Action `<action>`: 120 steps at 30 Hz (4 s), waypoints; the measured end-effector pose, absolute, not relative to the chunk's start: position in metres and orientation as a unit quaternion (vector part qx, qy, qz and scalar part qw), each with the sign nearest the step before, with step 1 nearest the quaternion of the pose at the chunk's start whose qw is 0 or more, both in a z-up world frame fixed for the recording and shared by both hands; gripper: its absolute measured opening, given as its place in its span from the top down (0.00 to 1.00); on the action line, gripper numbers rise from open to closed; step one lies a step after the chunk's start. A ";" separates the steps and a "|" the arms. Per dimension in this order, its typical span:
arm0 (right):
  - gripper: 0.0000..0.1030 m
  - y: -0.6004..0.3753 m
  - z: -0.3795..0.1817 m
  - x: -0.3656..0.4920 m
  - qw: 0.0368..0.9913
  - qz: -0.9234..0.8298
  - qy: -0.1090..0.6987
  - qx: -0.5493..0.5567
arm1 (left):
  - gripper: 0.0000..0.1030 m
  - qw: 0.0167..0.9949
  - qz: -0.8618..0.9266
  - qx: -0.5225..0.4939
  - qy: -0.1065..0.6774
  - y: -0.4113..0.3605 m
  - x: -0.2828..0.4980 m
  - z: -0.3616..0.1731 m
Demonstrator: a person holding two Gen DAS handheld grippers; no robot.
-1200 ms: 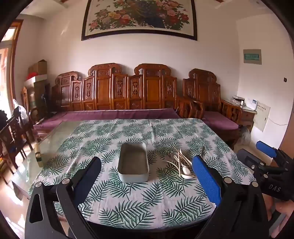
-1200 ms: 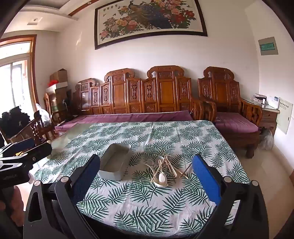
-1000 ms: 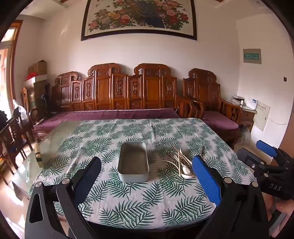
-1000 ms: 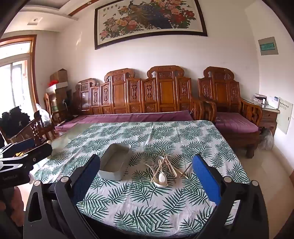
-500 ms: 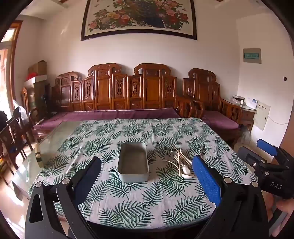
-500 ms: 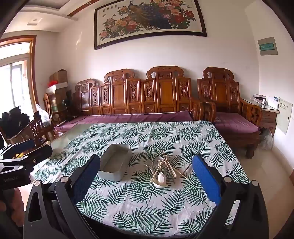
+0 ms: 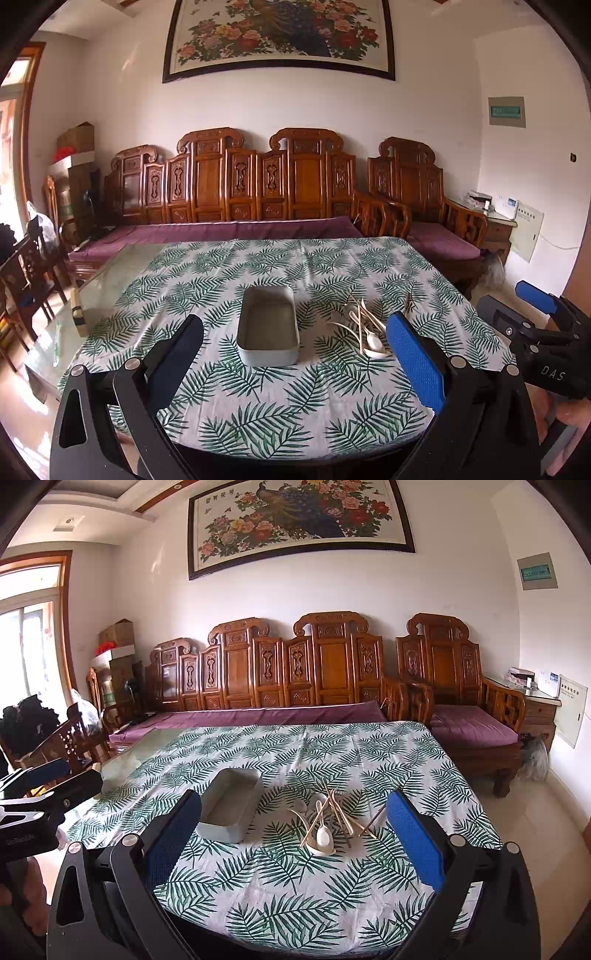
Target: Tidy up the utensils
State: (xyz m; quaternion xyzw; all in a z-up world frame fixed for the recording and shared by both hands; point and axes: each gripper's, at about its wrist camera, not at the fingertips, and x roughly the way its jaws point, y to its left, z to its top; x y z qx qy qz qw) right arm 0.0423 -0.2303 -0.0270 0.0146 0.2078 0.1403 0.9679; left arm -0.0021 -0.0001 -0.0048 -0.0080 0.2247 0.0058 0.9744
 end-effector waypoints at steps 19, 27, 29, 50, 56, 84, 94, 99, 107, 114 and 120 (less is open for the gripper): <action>0.02 -0.230 -0.025 0.041 0.968 0.141 0.207 0.015 | 0.07 0.975 0.005 -0.005 0.221 -0.004 -0.005 0.000; 0.02 -0.231 -0.026 0.042 0.968 0.140 0.207 0.015 | 0.07 0.975 0.005 -0.005 0.221 -0.004 -0.006 -0.001; 0.02 -0.231 -0.026 0.041 0.968 0.141 0.207 0.015 | 0.07 0.975 0.005 -0.005 0.221 -0.004 -0.007 -0.001; 0.02 -0.228 -0.025 0.042 0.968 0.140 0.206 0.014 | 0.07 0.975 0.003 -0.004 0.221 -0.008 -0.007 0.000; 0.02 -0.230 -0.016 0.041 0.968 0.140 0.209 0.013 | 0.07 0.975 0.002 -0.004 0.224 -0.009 -0.007 -0.003; 0.04 -0.257 -0.089 0.142 0.958 0.103 0.269 -0.012 | 0.07 0.949 -0.065 0.025 0.307 -0.020 0.090 -0.068; 0.10 -0.273 -0.117 0.185 0.945 0.105 0.307 -0.034 | 0.07 0.936 -0.085 0.025 0.342 -0.032 0.129 -0.098; 0.17 -0.279 -0.139 0.215 0.931 0.117 0.343 -0.041 | 0.07 0.929 -0.090 0.015 0.358 -0.033 0.146 -0.112; 0.34 -0.287 -0.188 0.269 0.905 0.123 0.405 -0.038 | 0.12 0.921 -0.096 0.021 0.377 -0.039 0.167 -0.130; 0.45 -0.292 -0.229 0.321 0.878 0.119 0.461 -0.043 | 0.16 0.915 -0.101 0.033 0.390 -0.051 0.187 -0.140; 0.51 -0.311 -0.240 0.366 0.871 0.100 0.482 -0.006 | 0.17 0.908 -0.109 0.044 0.402 -0.065 0.204 -0.147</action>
